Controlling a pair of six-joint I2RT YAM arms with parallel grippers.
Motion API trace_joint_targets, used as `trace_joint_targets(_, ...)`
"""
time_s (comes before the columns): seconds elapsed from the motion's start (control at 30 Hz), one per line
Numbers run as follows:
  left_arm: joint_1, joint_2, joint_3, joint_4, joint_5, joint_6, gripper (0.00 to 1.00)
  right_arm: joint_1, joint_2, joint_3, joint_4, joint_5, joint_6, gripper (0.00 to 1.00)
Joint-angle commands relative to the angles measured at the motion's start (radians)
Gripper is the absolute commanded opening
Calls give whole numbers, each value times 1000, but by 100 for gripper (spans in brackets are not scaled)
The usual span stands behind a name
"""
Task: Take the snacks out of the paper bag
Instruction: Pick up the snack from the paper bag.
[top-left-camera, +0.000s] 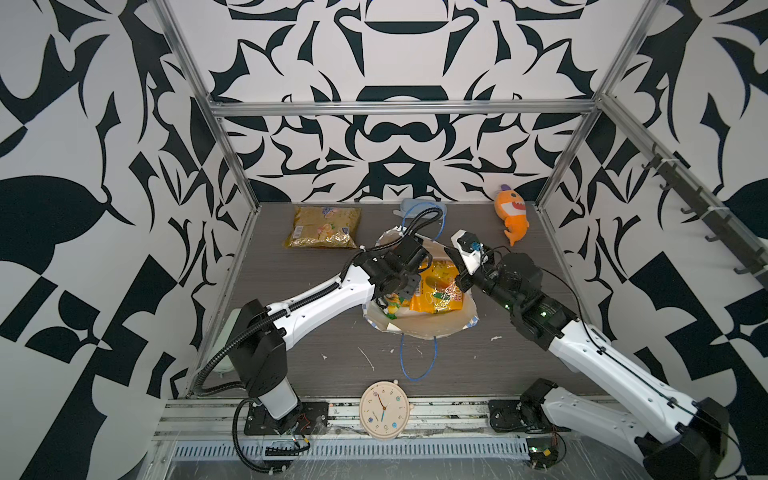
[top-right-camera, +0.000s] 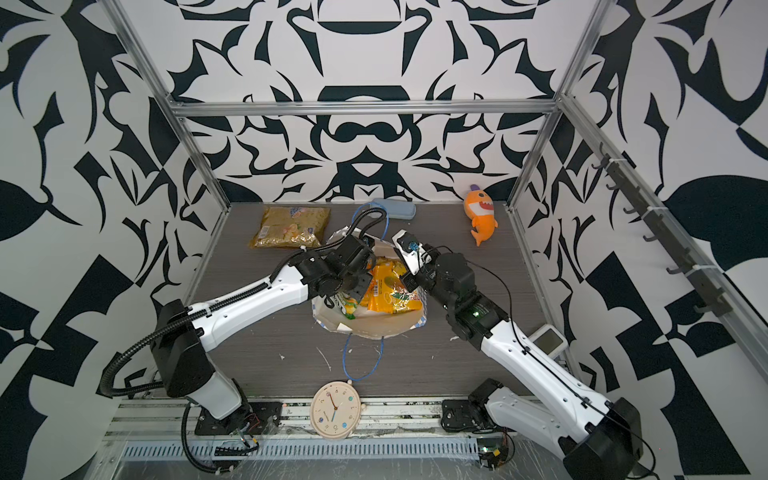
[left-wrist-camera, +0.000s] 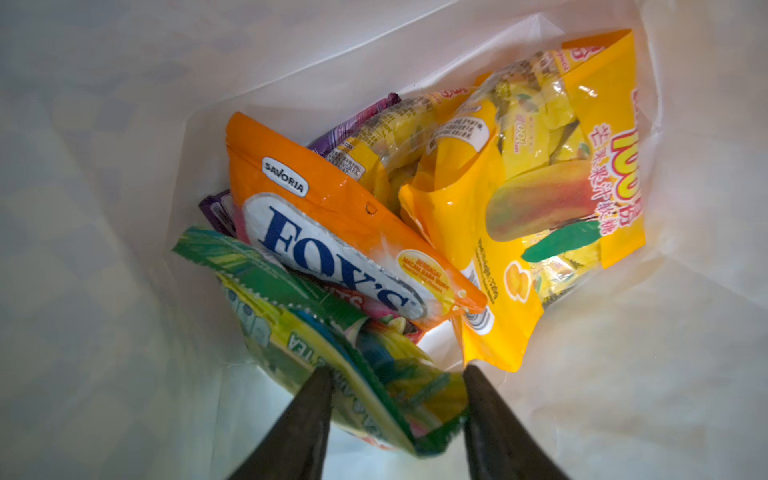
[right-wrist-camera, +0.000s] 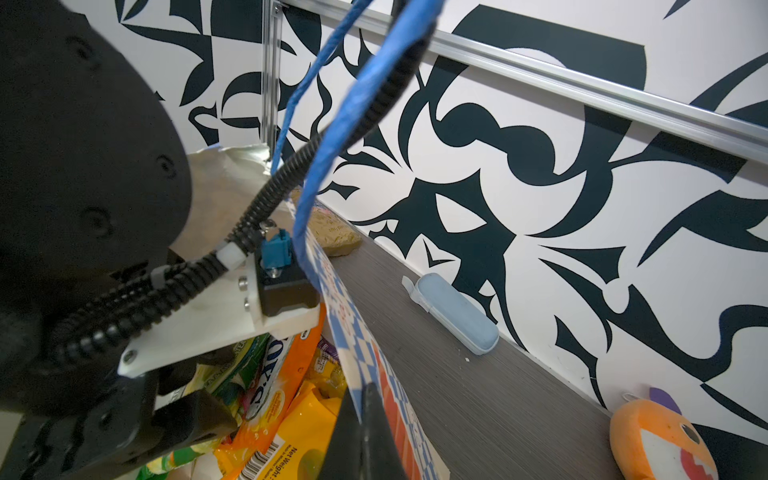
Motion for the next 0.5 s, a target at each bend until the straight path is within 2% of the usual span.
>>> trace_joint_targets(0.0,8,36,22,-51,-13,-23,62,11,-23,30,65,-3,-6,0)
trace_joint_targets(0.13,8,40,1,-27,-22,-27,58,11,-21,30,64,-5,-6,0)
trace_joint_targets(0.27,8,40,-16,1,-42,-25,46,11,-25,29,60,-1,-7,0)
trace_joint_targets(0.33,8,43,-15,5,-51,-21,34,10,-25,28,59,3,-10,0)
trace_joint_targets(0.4,10,39,-23,14,-63,-19,32,10,-23,32,50,-1,-10,0)
trace_joint_targets(0.47,14,33,-30,27,-66,-20,25,10,-25,32,48,2,-11,0)
